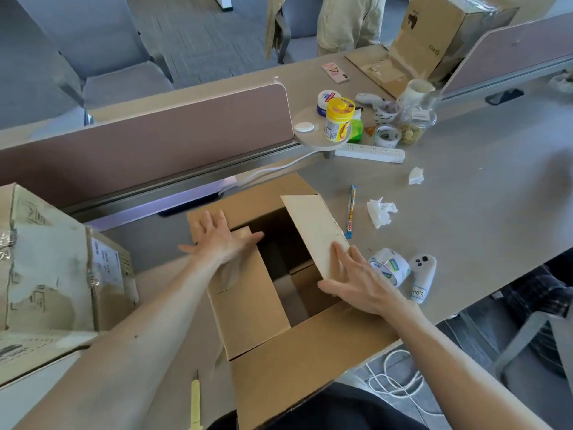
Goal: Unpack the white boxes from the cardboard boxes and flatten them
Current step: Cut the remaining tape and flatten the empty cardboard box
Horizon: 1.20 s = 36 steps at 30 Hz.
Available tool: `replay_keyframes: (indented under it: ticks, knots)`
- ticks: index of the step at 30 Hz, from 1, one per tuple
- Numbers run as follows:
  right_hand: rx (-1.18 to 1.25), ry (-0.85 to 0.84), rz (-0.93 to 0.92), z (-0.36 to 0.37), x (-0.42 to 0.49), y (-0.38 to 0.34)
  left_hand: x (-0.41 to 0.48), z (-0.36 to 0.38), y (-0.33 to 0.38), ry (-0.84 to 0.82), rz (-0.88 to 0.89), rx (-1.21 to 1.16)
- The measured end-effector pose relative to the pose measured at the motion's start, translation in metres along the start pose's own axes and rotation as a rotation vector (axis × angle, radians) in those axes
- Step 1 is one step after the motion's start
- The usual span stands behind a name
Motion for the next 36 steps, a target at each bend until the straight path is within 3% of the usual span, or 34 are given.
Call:
replay_keyframes:
  ticks: [7, 10, 12, 14, 16, 21, 24, 28, 32, 34, 36]
  knots:
    - [0.494, -0.032, 0.01, -0.026, -0.009, 0.031, 0.001, 0.0, 0.009, 0.001, -0.029, -0.058]
    - [1.043, 0.143, 0.176, -0.035, -0.01, 0.064, 0.005, -0.009, 0.002, -0.05, 0.049, -0.188]
    - [1.234, 0.352, 0.281, -0.045, -0.011, 0.087, -0.005, -0.018, 0.002, -0.121, 0.085, -0.392]
    - [1.175, 0.482, 0.31, -0.056, -0.012, 0.102, -0.016, -0.027, 0.002, -0.187, 0.125, -0.559]
    - [1.078, 0.495, 0.283, -0.058, -0.014, 0.106, -0.025, -0.036, -0.001, -0.208, 0.18, -0.634]
    - [0.774, 0.267, 0.258, -0.03, -0.011, 0.089, -0.037, -0.059, -0.023, -0.181, 0.239, -0.819]
    - [0.707, 0.24, 0.294, -0.019, -0.004, 0.089, -0.039, -0.076, -0.045, -0.124, 0.283, -0.871]
    - [0.758, 0.132, 0.39, -0.008, -0.002, 0.097, -0.037, -0.088, -0.09, -0.073, 0.138, -0.564]
    - [0.74, 0.079, 0.474, -0.001, 0.0, 0.11, -0.031, -0.087, -0.122, -0.073, -0.062, 0.373]
    - [0.782, 0.05, 0.479, 0.005, 0.004, 0.116, -0.027, -0.072, -0.118, -0.13, -0.08, 0.513]
    - [0.81, 0.009, 0.468, 0.008, 0.006, 0.116, -0.021, -0.056, -0.101, -0.182, -0.046, 0.439]
Point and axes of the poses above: each hand's wrist, its own x-axis towards the middle knuckle, its own z-axis out of the palm, y = z × x, the point moved 7 cm from there along x, towards the middle knuckle, and after that the axes turned 4 degrees about x, right-handed, at the moved point
